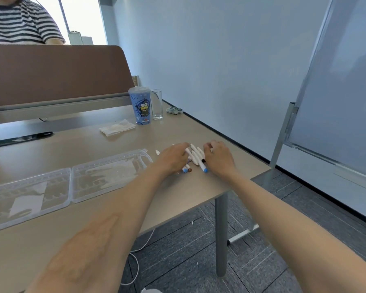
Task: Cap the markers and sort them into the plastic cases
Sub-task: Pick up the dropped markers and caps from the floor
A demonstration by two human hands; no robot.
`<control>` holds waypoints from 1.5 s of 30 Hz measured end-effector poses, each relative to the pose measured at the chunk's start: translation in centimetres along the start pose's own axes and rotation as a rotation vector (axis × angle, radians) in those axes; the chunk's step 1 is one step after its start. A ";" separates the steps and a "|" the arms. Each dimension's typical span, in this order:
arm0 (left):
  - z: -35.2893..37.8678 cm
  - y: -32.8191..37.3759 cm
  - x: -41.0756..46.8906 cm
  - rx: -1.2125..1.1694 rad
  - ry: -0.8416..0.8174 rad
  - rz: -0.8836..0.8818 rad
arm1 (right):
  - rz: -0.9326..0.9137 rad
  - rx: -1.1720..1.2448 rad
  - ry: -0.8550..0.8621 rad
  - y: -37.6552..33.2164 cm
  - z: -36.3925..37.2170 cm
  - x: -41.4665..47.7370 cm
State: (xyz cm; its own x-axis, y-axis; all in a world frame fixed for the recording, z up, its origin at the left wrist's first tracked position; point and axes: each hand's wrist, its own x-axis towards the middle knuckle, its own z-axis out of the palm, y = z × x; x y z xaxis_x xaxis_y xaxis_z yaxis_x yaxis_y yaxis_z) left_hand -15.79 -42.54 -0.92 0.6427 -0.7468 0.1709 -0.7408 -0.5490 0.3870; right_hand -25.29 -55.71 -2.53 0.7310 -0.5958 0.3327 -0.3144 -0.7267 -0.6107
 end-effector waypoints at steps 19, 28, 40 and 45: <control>18.0 19.1 -15.9 -0.008 -0.309 0.365 | 0.230 -0.241 -0.028 16.8 -12.5 -27.7; 38.4 12.0 -20.5 0.115 -0.688 0.206 | 0.534 -0.090 -0.222 33.2 -0.1 -37.7; 61.2 0.5 -26.9 0.128 -0.904 0.028 | 0.786 -0.062 -0.415 50.1 18.9 -48.3; 66.1 -2.0 -29.1 0.163 -0.960 -0.135 | 0.894 -0.159 -0.517 51.4 24.6 -49.5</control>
State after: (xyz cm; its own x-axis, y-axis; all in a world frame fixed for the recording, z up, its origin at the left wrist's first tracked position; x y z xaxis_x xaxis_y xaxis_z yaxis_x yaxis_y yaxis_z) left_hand -45.91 -44.54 -66.51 0.3459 -0.6220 -0.7025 -0.7371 -0.6434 0.2067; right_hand -62.75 -55.13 -68.12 0.3507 -0.7468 -0.5650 -0.9171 -0.1519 -0.3685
